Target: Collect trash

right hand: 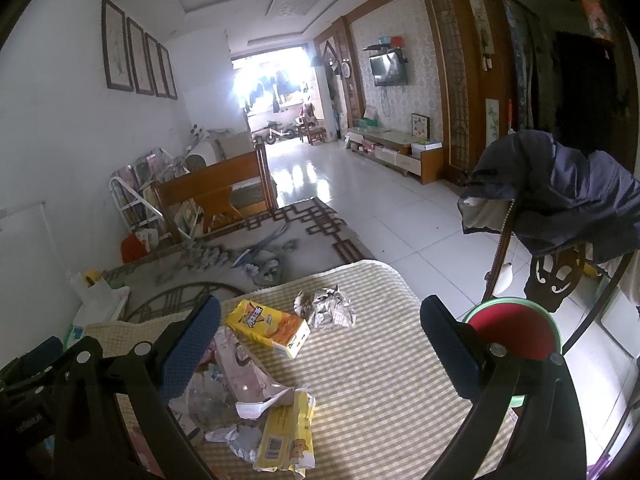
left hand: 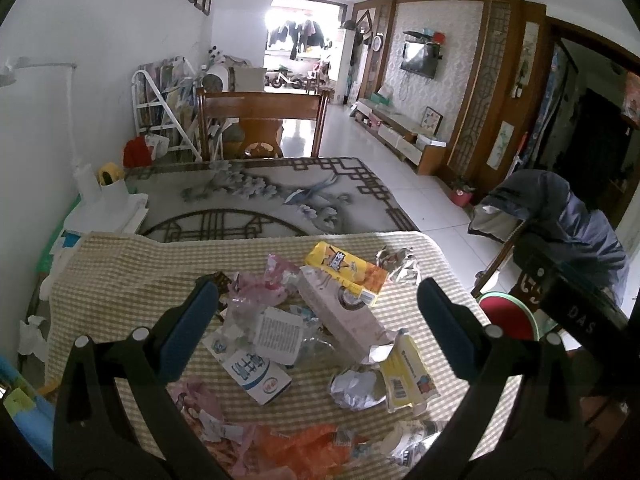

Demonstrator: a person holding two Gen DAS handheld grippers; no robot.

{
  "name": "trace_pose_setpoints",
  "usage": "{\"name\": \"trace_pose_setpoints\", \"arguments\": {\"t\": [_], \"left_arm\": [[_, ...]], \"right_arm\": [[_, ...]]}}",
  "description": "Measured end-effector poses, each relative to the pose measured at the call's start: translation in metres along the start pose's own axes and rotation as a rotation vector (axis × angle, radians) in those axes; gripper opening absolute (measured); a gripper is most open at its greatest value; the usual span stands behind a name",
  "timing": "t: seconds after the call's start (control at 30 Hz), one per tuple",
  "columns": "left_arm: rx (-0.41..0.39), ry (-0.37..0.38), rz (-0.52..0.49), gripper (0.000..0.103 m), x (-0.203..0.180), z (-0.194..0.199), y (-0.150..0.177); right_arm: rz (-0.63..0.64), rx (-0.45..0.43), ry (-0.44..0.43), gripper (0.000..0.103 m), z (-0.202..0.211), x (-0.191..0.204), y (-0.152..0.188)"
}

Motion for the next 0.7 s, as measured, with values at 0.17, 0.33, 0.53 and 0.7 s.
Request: {"name": "trace_pose_setpoints", "arguments": {"t": [0.17,0.33,0.53,0.7], "left_arm": [[0.008,-0.006,0.011,0.098,0.0035,0.0019,-0.0034],[0.01,-0.007,0.01,0.098,0.0035,0.0021,-0.0037],[0.021,-0.009,0.004,0.098,0.0018,0.0,-0.0046],[0.021,-0.01,0.005,0.098,0.0017,-0.0004,-0.0043]], "right_arm": [[0.001,0.0,0.0,0.096,0.0,-0.0007,0.0001],[-0.001,-0.002,0.003,0.096,0.0002,-0.0012,0.0001],[-0.002,0.003,0.005,0.096,0.0003,-0.0012,0.0005],[0.0,0.009,0.006,0.096,-0.0006,-0.0023,0.0016]]}}
Point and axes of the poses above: each gripper's, at about its wrist camera, not at the fingertips, and z roughly against the way its jaws point, x to its left, y to its underside, the point moved 5 cm from there along -z, roughly the way its jaws point, and after that the axes turned 5 degrees about x, right-handed, at the moved point
